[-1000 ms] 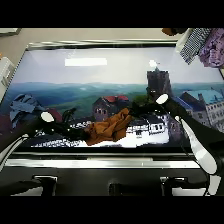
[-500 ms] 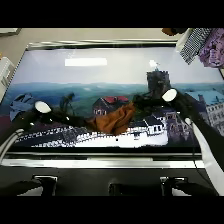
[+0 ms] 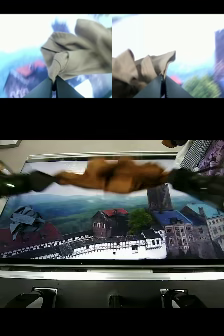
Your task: Fold the clothes and pants, and hang the long-sleeved shirts on hangers.
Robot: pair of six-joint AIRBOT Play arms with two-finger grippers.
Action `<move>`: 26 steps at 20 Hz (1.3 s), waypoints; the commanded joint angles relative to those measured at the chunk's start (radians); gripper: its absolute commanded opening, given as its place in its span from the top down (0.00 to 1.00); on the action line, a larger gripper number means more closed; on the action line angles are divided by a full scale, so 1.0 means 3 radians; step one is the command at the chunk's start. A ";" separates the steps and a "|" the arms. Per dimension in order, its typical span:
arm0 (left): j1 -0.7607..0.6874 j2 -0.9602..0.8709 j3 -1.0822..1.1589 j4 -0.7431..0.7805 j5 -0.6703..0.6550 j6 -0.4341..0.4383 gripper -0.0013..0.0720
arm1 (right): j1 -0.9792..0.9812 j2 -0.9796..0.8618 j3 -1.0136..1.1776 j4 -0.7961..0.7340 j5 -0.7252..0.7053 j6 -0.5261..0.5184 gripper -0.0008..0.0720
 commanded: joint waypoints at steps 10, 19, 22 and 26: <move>0.0139 0.0949 0.0312 0.0134 -0.0043 -0.0394 0.96 | -0.0003 0.1338 0.0158 -0.0027 0.0348 0.0089 0.95; 0.0135 0.0000 0.0253 0.0173 -0.0011 -0.0216 0.96 | -0.0003 -0.0172 0.0156 -0.0053 -0.0276 0.0094 0.95; 0.0135 -0.0726 0.0179 0.0212 0.0067 -0.0165 0.96 | 0.0008 -0.1134 0.0156 0.0267 -0.0904 0.0113 0.95; 0.0135 -0.1761 0.0177 0.0244 0.0071 -0.0167 0.96 | 0.0008 -0.2209 0.0156 0.1101 -0.1237 0.0113 0.94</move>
